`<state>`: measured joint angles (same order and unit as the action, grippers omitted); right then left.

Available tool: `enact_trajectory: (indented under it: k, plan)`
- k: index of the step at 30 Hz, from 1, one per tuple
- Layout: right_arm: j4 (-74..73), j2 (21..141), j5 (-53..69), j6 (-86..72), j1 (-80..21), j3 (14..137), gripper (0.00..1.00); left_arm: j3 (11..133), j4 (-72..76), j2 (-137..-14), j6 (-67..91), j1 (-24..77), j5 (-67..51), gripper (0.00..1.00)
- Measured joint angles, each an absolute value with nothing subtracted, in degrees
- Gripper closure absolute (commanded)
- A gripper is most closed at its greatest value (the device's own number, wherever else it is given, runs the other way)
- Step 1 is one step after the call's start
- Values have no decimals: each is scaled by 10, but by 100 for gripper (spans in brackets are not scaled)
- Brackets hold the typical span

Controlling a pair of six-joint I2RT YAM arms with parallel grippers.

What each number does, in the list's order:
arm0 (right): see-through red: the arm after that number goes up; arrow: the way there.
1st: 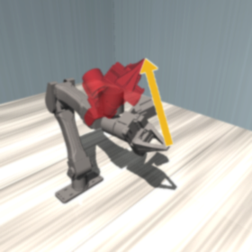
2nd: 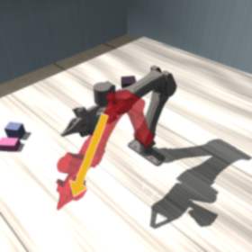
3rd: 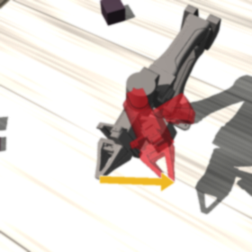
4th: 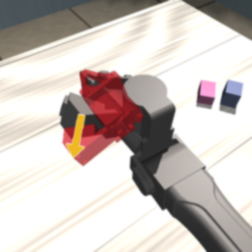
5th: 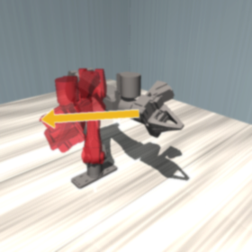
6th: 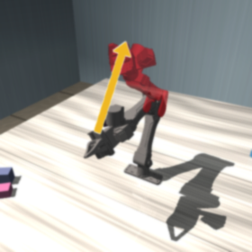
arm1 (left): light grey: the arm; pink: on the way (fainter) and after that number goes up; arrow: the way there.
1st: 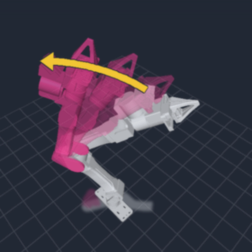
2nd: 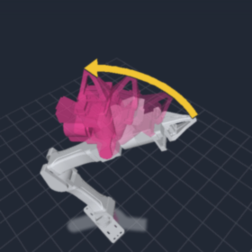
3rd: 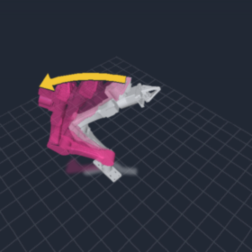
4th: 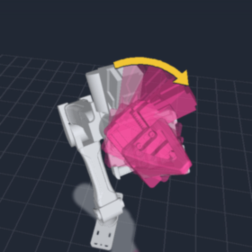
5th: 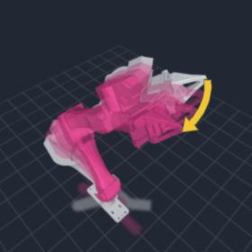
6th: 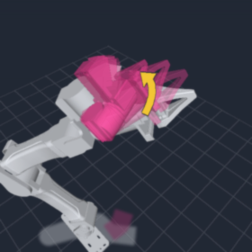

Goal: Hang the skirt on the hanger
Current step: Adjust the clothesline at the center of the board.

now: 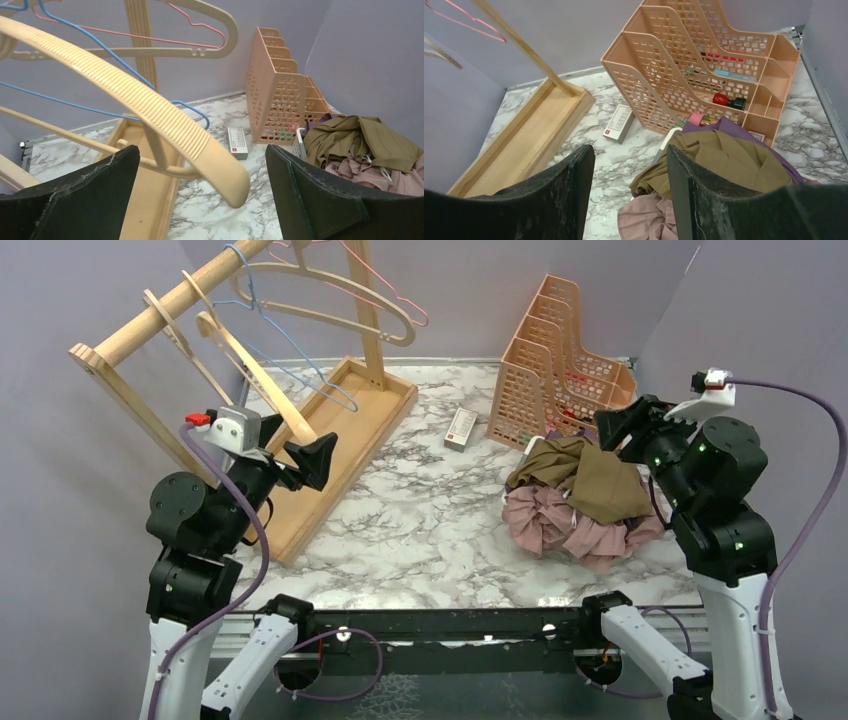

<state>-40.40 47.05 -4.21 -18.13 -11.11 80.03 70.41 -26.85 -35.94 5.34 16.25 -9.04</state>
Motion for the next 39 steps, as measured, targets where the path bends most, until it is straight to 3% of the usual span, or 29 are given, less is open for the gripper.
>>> enact_trajectory:
  k: [4, 10, 14, 17, 24, 33, 39]
  plan:
    - [-415, 472, -53, -184, -111, 789, 40, 687, -259, -359, 50, 163, -97, 1]
    - [-470, 503, -94, -205, -109, 759, 21, 618, -201, -338, 50, 170, -146, 1]
    - [-503, 538, -106, -220, -108, 714, 21, 585, -140, -330, 47, 169, -189, 1]
    - [-523, 569, -112, -229, -108, 679, 31, 569, -116, -333, 46, 169, -215, 1]
    - [-569, 629, -179, -260, -108, 661, 33, 543, -98, -354, 30, 170, -243, 2]
    - [-563, 642, -200, -270, -108, 642, 53, 587, -148, -373, 4, 183, -271, 2]
    - [-553, 642, -196, -269, -108, 646, 54, 630, -194, -379, -1, 185, -284, 2]
